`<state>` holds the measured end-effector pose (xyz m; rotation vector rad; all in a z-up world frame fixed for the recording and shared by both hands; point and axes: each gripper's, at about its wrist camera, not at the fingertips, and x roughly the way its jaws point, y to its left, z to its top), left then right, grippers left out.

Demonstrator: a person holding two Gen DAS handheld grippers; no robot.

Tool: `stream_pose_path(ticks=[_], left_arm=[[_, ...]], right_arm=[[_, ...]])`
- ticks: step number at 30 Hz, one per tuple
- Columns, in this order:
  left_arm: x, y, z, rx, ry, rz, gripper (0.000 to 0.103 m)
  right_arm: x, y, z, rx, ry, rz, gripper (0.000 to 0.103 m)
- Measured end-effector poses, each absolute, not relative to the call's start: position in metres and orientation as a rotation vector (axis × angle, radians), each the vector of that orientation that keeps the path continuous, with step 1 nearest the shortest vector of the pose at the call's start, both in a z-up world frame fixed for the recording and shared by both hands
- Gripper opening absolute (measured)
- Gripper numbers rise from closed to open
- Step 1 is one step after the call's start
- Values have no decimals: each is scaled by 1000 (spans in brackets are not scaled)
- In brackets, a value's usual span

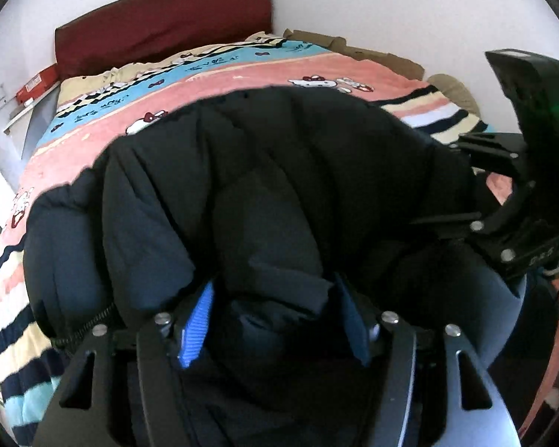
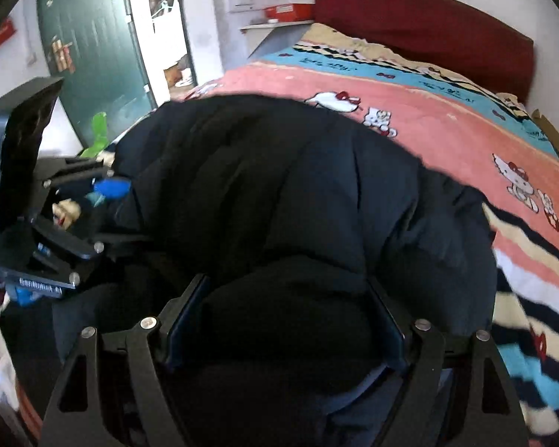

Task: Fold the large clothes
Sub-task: 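Lower the folded hem onto the jacket with both tools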

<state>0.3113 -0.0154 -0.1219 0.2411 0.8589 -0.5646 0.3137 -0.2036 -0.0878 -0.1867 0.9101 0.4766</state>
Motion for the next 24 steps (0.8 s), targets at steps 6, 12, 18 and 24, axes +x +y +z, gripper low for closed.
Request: stream_pose_path(ticks=[6, 12, 18, 24], left_arm=[[330, -16, -150, 181, 865, -533, 69], [364, -30, -168, 197, 858, -471, 69], [363, -33, -151, 211, 912, -464, 68], [322, -33, -124, 242, 845, -520, 68]], right_arm=[[304, -219, -113, -138, 930, 438, 81], [351, -223, -148, -101, 959, 371, 81], [359, -221, -141, -110, 977, 353, 80], [316, -233, -100, -31, 901, 372, 80]])
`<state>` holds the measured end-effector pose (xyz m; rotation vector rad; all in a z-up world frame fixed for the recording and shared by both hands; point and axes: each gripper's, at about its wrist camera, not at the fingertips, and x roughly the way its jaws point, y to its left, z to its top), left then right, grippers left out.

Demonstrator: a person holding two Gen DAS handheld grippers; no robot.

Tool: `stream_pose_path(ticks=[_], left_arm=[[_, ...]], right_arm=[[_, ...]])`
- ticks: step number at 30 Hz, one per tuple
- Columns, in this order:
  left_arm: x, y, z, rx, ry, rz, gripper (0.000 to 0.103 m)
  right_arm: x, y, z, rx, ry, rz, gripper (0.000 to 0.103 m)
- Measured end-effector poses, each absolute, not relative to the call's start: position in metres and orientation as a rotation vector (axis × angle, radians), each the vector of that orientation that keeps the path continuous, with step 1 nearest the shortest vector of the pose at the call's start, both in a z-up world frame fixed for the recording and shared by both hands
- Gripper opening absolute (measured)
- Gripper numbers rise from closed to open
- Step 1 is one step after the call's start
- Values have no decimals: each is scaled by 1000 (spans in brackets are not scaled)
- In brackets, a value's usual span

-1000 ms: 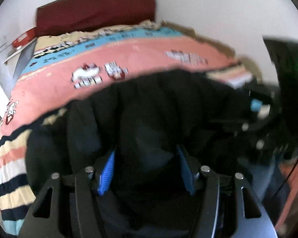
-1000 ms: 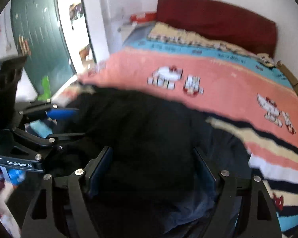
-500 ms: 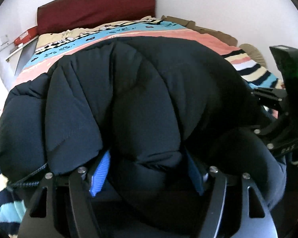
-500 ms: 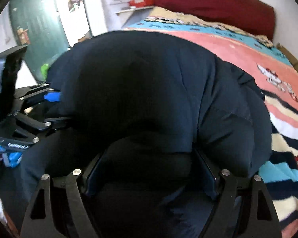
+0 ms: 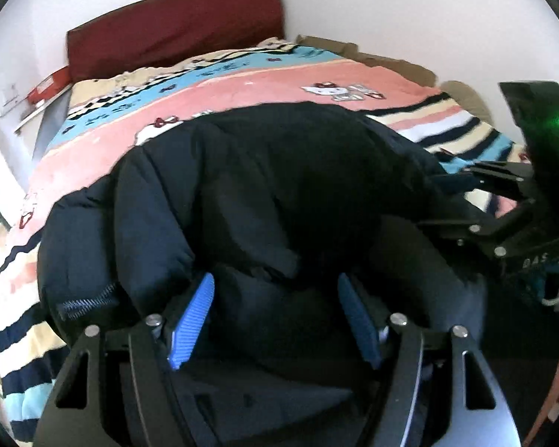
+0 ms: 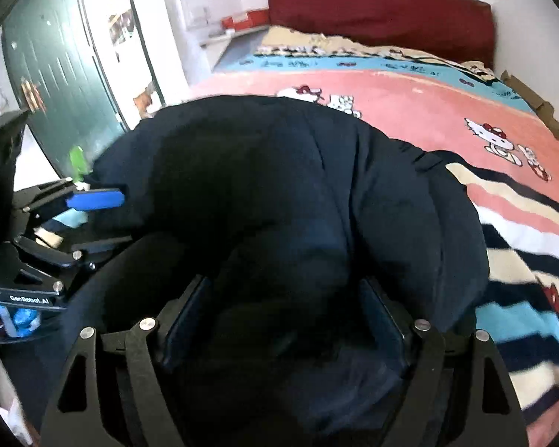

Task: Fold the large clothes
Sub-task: 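Lower the folded hem onto the jacket with both tools, then open both tools and release the folded jacket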

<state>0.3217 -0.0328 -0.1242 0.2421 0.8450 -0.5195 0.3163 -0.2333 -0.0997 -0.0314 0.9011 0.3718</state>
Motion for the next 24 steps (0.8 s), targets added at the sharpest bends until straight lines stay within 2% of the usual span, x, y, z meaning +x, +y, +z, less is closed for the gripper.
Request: stream_pose_path(ticks=[5, 11, 24], left_arm=[[336, -43, -158, 273, 931, -474, 68], [315, -26, -122, 269, 913, -463, 68], [226, 152, -41, -63, 868, -316, 67]], right_arm=[[320, -229, -133, -58, 971, 348, 80], [314, -227, -118, -50, 988, 301, 80], [201, -288, -40, 18, 866, 204, 80]])
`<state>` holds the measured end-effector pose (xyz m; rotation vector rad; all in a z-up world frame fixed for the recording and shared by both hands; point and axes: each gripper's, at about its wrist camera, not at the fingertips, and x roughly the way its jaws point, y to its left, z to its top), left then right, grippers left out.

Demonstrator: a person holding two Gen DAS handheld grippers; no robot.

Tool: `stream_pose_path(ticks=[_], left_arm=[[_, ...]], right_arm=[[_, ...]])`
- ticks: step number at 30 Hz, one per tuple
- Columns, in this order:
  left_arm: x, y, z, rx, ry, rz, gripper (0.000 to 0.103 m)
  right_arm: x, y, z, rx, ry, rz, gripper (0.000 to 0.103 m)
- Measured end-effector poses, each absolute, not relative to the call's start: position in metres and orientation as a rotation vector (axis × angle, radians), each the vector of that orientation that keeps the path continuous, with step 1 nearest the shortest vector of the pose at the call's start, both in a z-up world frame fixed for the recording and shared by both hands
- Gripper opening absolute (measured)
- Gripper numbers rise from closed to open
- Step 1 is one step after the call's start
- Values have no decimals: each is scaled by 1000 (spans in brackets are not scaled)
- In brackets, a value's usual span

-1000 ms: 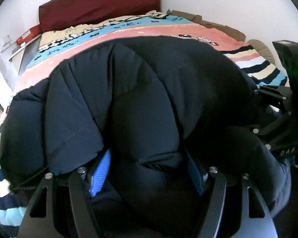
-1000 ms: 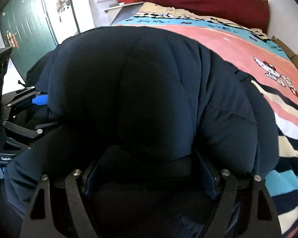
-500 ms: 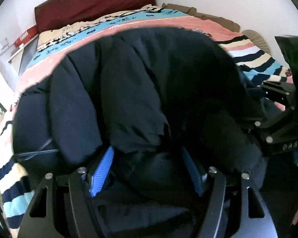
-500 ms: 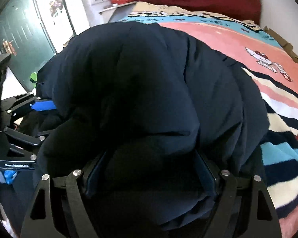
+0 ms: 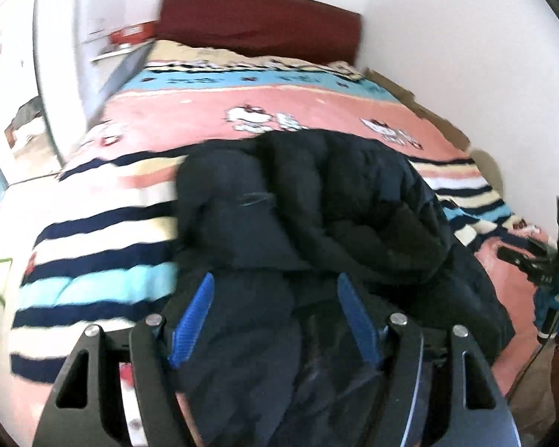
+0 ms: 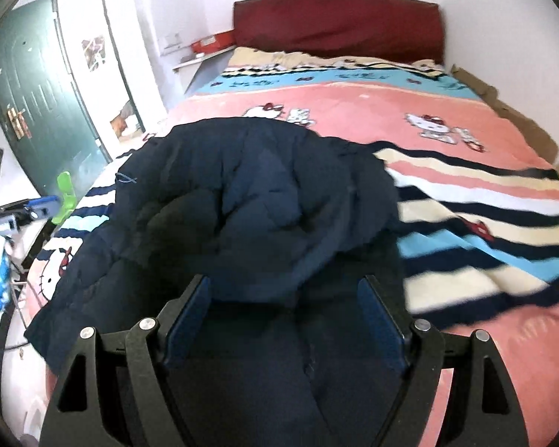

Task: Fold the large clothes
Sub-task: 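Open both tools and release the folded jacket, then grasp the folded jacket's edge with both tools and lift it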

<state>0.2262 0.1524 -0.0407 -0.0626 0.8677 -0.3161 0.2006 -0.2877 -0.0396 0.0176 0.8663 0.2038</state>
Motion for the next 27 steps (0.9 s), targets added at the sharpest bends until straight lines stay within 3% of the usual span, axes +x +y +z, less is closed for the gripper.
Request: stream_pose_path(ticks=[6, 11, 27], left_arm=[[184, 231, -31, -54, 880, -188, 67], [144, 275, -61, -159, 949, -203, 67], [117, 253, -181, -615, 1065, -401, 68]], right_arm=[[162, -323, -34, 44, 874, 124, 82], [135, -348, -50, 89, 912, 90, 87], [103, -370, -135, 304, 1099, 115, 88]])
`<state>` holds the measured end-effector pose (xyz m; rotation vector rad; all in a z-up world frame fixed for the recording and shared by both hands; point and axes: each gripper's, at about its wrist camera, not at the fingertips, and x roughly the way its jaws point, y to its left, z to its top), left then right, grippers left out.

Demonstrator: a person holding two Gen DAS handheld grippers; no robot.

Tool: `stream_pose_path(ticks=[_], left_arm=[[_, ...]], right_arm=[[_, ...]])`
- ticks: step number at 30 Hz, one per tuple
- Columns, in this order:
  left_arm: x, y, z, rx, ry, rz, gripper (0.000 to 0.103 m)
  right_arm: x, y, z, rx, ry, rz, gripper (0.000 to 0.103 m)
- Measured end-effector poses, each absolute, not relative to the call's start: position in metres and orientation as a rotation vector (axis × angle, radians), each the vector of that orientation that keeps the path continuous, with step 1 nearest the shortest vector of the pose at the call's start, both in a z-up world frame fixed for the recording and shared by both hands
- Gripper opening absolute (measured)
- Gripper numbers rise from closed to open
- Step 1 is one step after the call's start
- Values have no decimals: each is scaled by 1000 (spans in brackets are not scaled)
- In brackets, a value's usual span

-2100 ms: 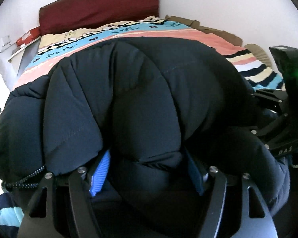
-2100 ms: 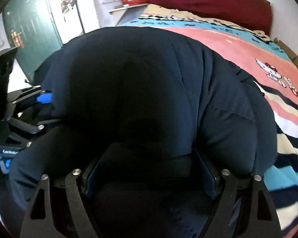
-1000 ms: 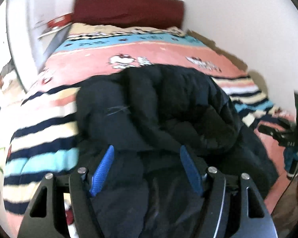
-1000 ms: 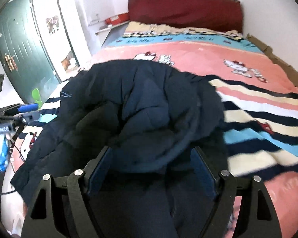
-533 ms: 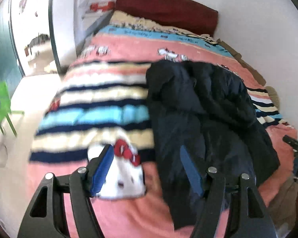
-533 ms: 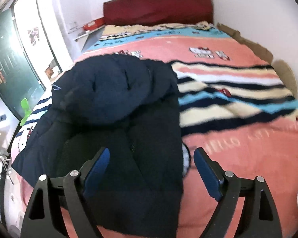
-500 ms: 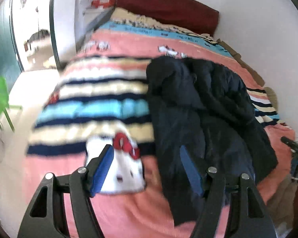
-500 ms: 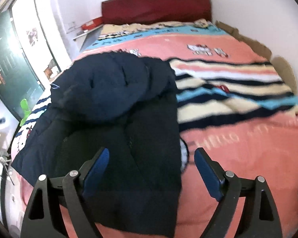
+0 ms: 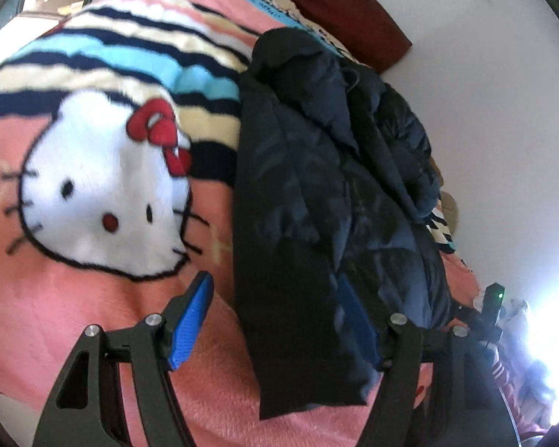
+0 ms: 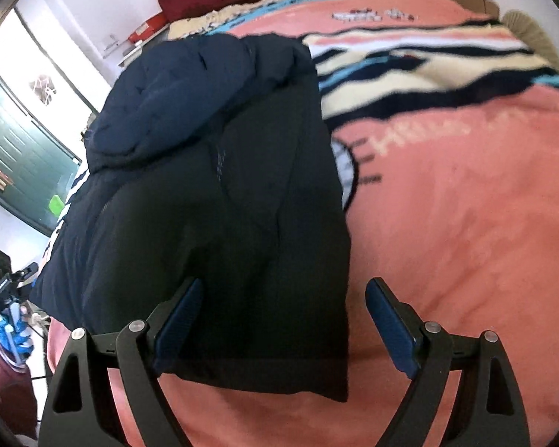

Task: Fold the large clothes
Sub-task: 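Grasp the folded jacket's edge with both tools and lift it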

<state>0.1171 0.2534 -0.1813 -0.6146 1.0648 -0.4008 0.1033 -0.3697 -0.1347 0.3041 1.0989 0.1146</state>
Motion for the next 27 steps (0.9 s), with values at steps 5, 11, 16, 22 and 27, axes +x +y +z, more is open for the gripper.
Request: stream_pose_path(ticks=[5, 11, 16, 22, 27], left_arm=[[113, 260, -207, -776, 1083, -431, 68], [98, 249, -220, -916, 1093, -575, 68], [93, 223, -212, -864, 1115, -617, 68], [89, 203, -197, -756, 1103, -585, 37], [88, 184, -162, -618, 1060, -605, 19]], right_arm=[[102, -370, -152, 365, 1120, 152, 88], [101, -365, -163, 403, 1143, 238, 88], [102, -361, -164, 422, 1151, 286, 79], [95, -371, -169, 465, 1159, 327, 44], [91, -365, -155, 408, 1116, 377, 19]])
